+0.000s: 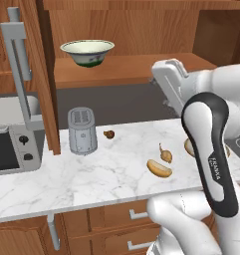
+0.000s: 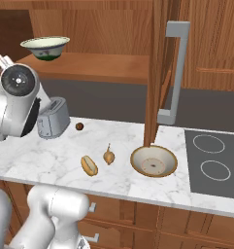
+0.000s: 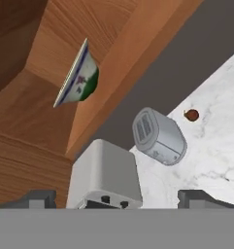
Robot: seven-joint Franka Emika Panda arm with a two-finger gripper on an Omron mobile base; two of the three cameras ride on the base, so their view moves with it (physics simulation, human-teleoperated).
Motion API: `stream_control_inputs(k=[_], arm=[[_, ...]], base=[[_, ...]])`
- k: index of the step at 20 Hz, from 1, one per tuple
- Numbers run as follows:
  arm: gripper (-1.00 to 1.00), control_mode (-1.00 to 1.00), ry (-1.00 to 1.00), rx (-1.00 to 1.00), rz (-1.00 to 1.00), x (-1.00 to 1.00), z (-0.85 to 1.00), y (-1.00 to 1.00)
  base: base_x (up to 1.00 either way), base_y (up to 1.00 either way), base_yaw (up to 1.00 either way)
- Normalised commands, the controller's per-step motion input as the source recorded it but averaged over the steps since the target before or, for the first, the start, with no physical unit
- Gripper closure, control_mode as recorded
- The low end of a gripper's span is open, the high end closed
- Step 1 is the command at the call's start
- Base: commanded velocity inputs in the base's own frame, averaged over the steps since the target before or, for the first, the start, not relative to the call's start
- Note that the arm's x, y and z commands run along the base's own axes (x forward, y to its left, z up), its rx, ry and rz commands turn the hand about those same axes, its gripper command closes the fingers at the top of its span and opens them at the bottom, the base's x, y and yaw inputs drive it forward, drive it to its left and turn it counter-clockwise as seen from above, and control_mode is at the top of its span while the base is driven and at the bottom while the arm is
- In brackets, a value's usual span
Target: Pick both bowls and place them on the counter. Then place the onion in one bowl and place the hotdog bun in the other bowl.
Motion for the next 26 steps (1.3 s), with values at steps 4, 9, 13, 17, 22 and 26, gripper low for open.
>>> stream_control_inputs(k=[4, 9, 13, 17, 22, 26], arm=[[-1.00, -1.00, 0.00, 0.09, -0.05, 0.67, 0.06, 0.18], [-1.00, -1.00, 0.01, 0.01, 0.00, 0.60, 0.00, 0.18], [-1.00, -1.00, 0.03, 0.00, 0.00, 0.63, 0.03, 0.13], [-1.00, -1.00, 0.04, 0.00, 0.00, 0.69, 0.22, 0.04], [-1.00, -1.00, 0.02, 0.00, 0.00, 0.56, 0.33, 0.03], [-1.00, -1.00, 0.01, 0.00, 0.00, 0.18, -0.02, 0.00]], base=[[0.00, 0.00, 0.00], [0.00, 0.00, 0.00], [0.00, 0.00, 0.00], [0.00, 0.00, 0.00], [0.00, 0.00, 0.00], [0.00, 0.00, 0.00]])
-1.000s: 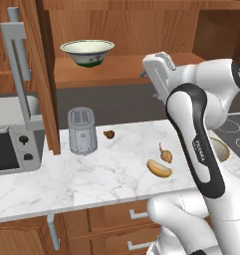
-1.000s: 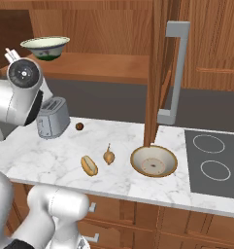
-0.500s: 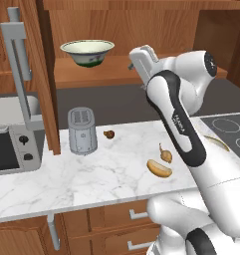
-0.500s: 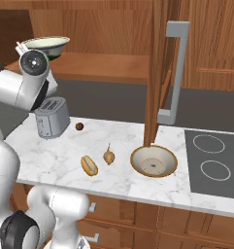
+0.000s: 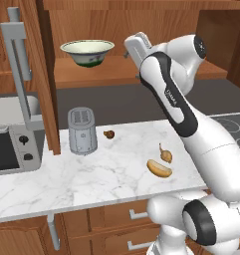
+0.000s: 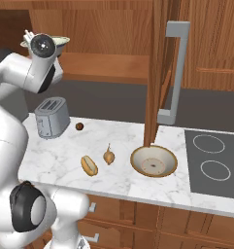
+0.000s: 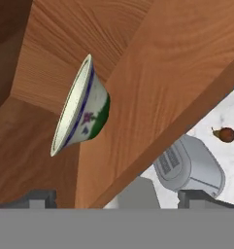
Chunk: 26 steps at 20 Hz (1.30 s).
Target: Pick both bowls and place them on the counter. Then place the onion in one bowl and place the hotdog bun in the other bowl.
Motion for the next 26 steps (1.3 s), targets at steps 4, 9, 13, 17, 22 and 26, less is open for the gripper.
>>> stream_control_inputs(k=[4, 9, 13, 17, 22, 26], arm=[[-1.00, -1.00, 0.00, 0.00, 0.00, 0.27, 0.00, 0.01], [-1.00, -1.00, 0.00, 0.01, 0.00, 0.41, 0.01, 0.05], [-1.00, -1.00, 0.00, 0.00, 0.00, 0.41, 0.00, 0.22], [-1.00, -1.00, 0.00, 0.00, 0.00, 0.38, 0.00, 0.43], [-1.00, -1.00, 0.00, 0.00, -0.01, 0.36, 0.00, 0.38], [-1.00, -1.00, 0.00, 0.00, -0.02, 0.42, 0.00, 0.18]], base=[[0.00, 0.00, 0.00], [0.00, 0.00, 0.00], [0.00, 0.00, 0.00], [0.00, 0.00, 0.00], [0.00, 0.00, 0.00], [0.00, 0.00, 0.00]])
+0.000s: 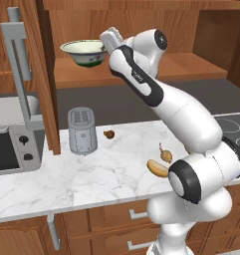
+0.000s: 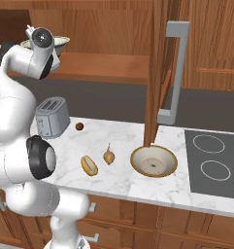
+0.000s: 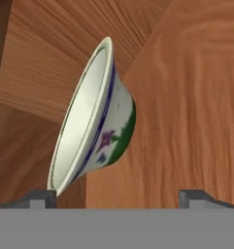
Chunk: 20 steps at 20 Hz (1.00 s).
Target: Pick both bowls and place them on the counter. Then place the onion in one bowl and place the hotdog bun in the other bowl.
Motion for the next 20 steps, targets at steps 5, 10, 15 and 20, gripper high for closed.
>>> stream_control_inputs(k=[5, 10, 15, 20], arm=[[-1.00, -1.00, 0.02, 0.00, -0.02, 0.49, 0.00, 0.08], [-1.00, -1.00, 0.07, 0.00, -0.01, 0.50, 0.00, 0.01], [-1.00, -1.00, 0.06, 0.00, 0.00, 0.44, 0.00, 0.00], [-1.00, -1.00, 0.04, 0.00, 0.00, 0.34, 0.00, 0.04]], base=[[0.00, 0.00, 0.00], [0.00, 0.00, 0.00], [0.00, 0.00, 0.00], [0.00, 0.00, 0.00]])
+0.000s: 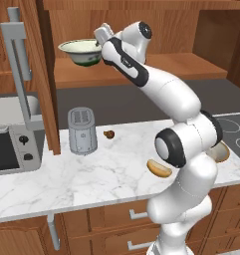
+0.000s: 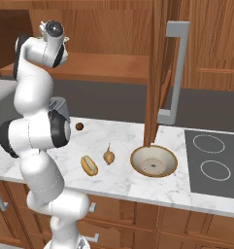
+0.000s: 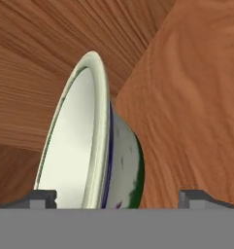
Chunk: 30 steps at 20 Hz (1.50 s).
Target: Pick both bowls and place them on the counter. Then place the onion in one bowl and place the hotdog bun in the other bowl.
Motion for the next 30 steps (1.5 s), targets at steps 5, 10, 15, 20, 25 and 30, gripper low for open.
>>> stream_control_inputs(k=[5, 10, 15, 20, 25, 30], arm=[[-1.00, -1.00, 0.03, 0.00, 0.00, 0.20, 0.00, 0.10], [1.00, -1.00, 0.01, 0.00, 0.00, 0.08, -0.02, 0.07], [1.00, -1.00, 0.02, 0.00, 0.00, 0.00, -0.11, 0.01], [1.00, -1.00, 0.01, 0.00, 0.00, -0.01, -0.13, 0.00], [1.00, -1.00, -0.01, 0.05, 0.00, -0.23, -0.04, 0.00], [1.00, -1.00, -0.10, 0.07, 0.00, -0.71, 0.00, -0.03]], base=[[0.00, 0.00, 0.00], [0.00, 0.00, 0.00], [0.00, 0.00, 0.00], [0.00, 0.00, 0.00], [0.00, 0.00, 0.00], [0.00, 0.00, 0.00]])
